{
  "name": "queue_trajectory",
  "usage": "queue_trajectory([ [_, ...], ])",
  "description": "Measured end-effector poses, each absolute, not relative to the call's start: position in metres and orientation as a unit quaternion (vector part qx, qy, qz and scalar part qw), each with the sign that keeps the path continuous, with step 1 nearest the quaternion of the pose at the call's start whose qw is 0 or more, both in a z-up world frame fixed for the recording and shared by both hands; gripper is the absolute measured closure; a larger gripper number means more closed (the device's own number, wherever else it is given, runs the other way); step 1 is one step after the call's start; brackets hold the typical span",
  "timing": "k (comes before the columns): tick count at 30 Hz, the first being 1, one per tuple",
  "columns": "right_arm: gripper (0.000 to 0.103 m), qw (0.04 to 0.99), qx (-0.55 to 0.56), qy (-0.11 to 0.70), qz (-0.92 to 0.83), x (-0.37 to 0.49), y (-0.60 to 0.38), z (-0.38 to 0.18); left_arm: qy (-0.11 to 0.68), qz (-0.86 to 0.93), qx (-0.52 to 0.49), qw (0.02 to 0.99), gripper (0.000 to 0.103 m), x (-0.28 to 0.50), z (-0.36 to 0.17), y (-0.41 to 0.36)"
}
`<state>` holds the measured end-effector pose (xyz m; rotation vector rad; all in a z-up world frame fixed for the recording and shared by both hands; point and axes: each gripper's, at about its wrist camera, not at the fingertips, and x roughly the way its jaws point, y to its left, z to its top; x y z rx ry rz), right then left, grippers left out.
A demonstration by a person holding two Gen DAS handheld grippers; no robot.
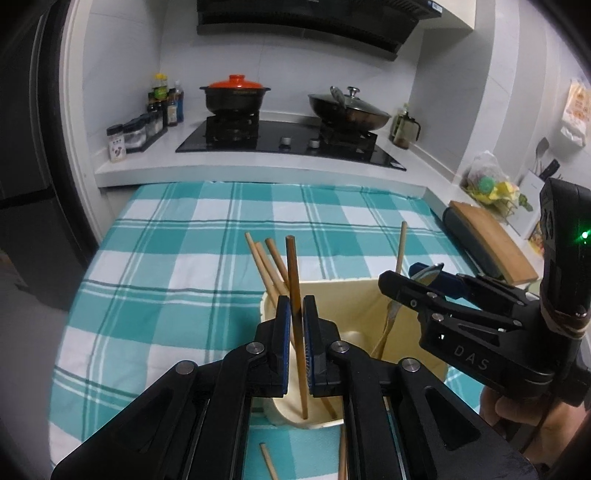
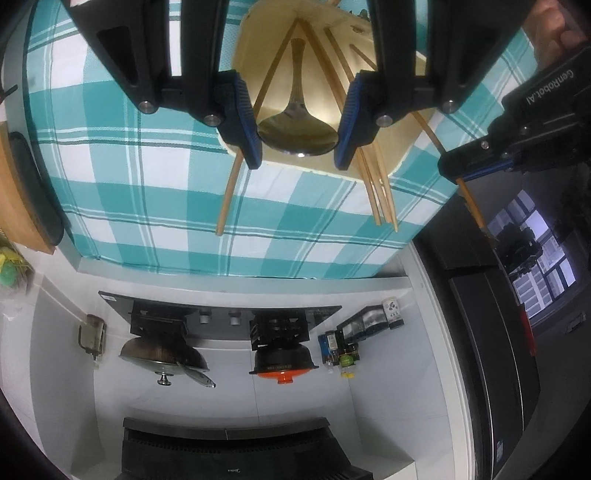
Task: Organize utensils
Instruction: 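Lower the spoon and chopstick into the holder and open both tools, then withdraw both tools back toward the remaining spoon and chopsticks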
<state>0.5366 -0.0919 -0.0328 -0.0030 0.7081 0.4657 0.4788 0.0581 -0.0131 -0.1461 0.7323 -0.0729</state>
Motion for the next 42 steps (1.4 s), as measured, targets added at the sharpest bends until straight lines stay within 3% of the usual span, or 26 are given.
queue_trajectory([
  [7, 0.055, 0.916, 0.035, 0.342, 0.206, 0.540, -0.102, -0.007, 0.352, -0.040, -0.065, 0.933, 0.041, 0.427, 0.013, 0.085],
  [13, 0.045, 0.913, 0.025, 0.322, 0.250, 0.465, -0.140, 0.035, 0.363, -0.043, 0.041, 0.930, 0.019, 0.324, 0.011, 0.095],
  [16, 0.044, 0.914, -0.042, 0.318, 0.250, 0.410, -0.156, 0.031, 0.377, -0.040, 0.055, 0.924, 0.015, 0.279, -0.010, 0.092],
  [21, 0.044, 0.917, -0.106, 0.305, 0.232, 0.323, -0.180, -0.019, 0.402, -0.050, -0.027, 0.914, 0.015, 0.221, -0.066, 0.074],
  [27, 0.044, 0.914, -0.020, 0.358, 0.190, 0.251, -0.203, -0.110, 0.419, -0.046, -0.067, 0.905, 0.015, 0.201, -0.108, 0.046],
  [30, 0.044, 0.900, 0.037, 0.393, 0.185, 0.235, -0.216, -0.137, 0.432, -0.050, -0.066, 0.898, 0.015, 0.203, -0.116, 0.043],
  [34, 0.044, 0.904, 0.002, 0.396, 0.161, 0.229, -0.220, -0.141, 0.426, -0.034, -0.077, 0.901, 0.015, 0.207, -0.116, 0.048],
  [42, 0.044, 0.894, 0.033, 0.412, 0.172, 0.241, -0.205, -0.151, 0.436, 0.001, -0.085, 0.896, 0.015, 0.205, -0.126, 0.062],
])
